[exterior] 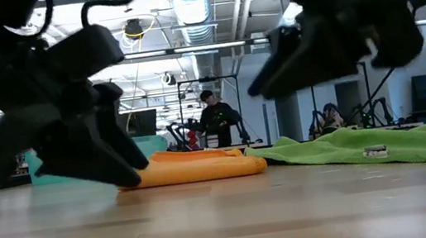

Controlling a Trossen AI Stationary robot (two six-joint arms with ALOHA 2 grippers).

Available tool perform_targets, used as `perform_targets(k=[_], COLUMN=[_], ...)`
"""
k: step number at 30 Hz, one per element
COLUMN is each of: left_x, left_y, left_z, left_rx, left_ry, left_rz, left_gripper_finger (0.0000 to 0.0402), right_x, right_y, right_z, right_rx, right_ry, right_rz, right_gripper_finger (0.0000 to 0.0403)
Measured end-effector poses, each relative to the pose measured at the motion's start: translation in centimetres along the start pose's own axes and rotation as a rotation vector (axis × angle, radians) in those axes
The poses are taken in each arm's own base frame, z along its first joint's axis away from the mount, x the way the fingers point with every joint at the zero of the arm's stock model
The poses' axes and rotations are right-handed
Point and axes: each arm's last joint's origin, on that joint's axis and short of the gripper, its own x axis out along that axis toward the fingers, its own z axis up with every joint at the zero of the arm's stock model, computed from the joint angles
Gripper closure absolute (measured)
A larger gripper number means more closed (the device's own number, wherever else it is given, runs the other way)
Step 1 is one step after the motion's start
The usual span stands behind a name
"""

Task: Roll microfiber towels into tight, uniform cylinder then place into a basket
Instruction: Roll the yellow microfiber cloth

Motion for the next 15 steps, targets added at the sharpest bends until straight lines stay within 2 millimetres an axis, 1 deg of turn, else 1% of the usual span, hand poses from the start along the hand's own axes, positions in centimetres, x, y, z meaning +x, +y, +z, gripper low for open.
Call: perform_targets(k=[3,5,7,8,15], left_x=[0.5,0.6,0.7,0.7,0.7], left_y=[-0.4,-0.3,-0.1,-0.1,0.3], left_z=[0.3,0.5,0.4,0.3,0.0], left_rx=[0.024,0.022,0.009,0.009,-0.009], left_ry=[0.028,0.047,0.062,0.066,0.096], left_rz=[0.02,0.038,0.053,0.062,0.094], left_gripper_finger=[0.0221,0.0225,0.0228,0.023,0.0241], right_x=[1.3,2.2,2.7,3.1,4.8], right_y=[0.5,0.5,0.5,0.4,-0.6], right_z=[-0.7,-0.3,-0.6,-0.5,-2.3], right_rx=[-0.04,-0.037,-0.041,-0.039,-0.003], right_ry=[0.051,0.042,0.069,0.074,0.149], right_rz=[0.01,0.005,0.007,0.006,0.03], right_gripper_finger=[0.0199,0.0198,0.0198,0.0198,0.0199])
